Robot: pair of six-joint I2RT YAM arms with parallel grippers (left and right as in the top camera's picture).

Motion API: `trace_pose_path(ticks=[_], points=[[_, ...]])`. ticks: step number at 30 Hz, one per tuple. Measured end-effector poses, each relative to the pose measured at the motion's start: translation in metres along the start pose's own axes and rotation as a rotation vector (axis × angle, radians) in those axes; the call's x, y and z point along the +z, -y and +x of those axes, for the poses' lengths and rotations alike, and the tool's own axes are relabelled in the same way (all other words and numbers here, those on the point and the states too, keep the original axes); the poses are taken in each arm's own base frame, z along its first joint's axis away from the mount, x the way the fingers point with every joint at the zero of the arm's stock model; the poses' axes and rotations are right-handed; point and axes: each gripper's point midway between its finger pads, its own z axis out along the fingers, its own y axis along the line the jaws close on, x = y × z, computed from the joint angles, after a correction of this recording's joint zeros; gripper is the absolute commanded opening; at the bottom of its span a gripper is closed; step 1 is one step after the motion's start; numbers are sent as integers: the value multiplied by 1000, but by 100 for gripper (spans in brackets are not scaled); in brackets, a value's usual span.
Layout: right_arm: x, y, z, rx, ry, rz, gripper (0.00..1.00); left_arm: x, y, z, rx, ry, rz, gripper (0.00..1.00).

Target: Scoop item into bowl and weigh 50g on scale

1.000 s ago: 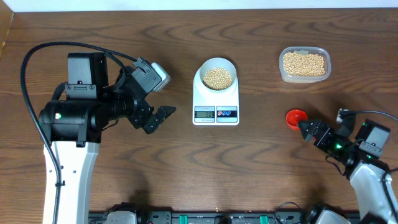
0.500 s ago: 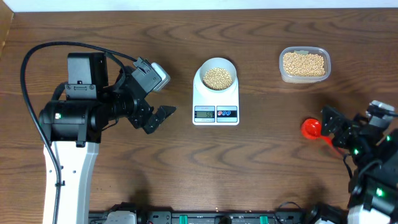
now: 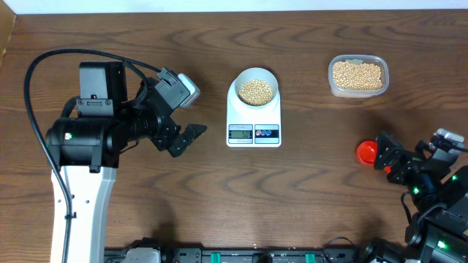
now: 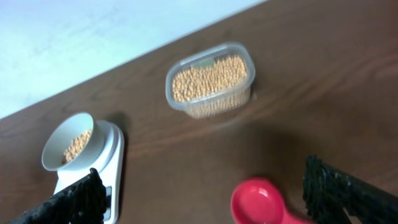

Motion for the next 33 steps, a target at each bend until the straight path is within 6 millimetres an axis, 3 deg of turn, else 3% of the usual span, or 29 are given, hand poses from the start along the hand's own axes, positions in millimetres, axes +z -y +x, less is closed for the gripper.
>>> trace_pose_path(ticks=[12,23,33], points=[[0,1,8,29,-31,6,99,0,0,0,0,0,0,98],[0,-2,2,71,-8,-9,99,0,0,0,0,0,0,98],[-7,-41,4,-105,17,-93,99,0,0,0,0,0,0,98]])
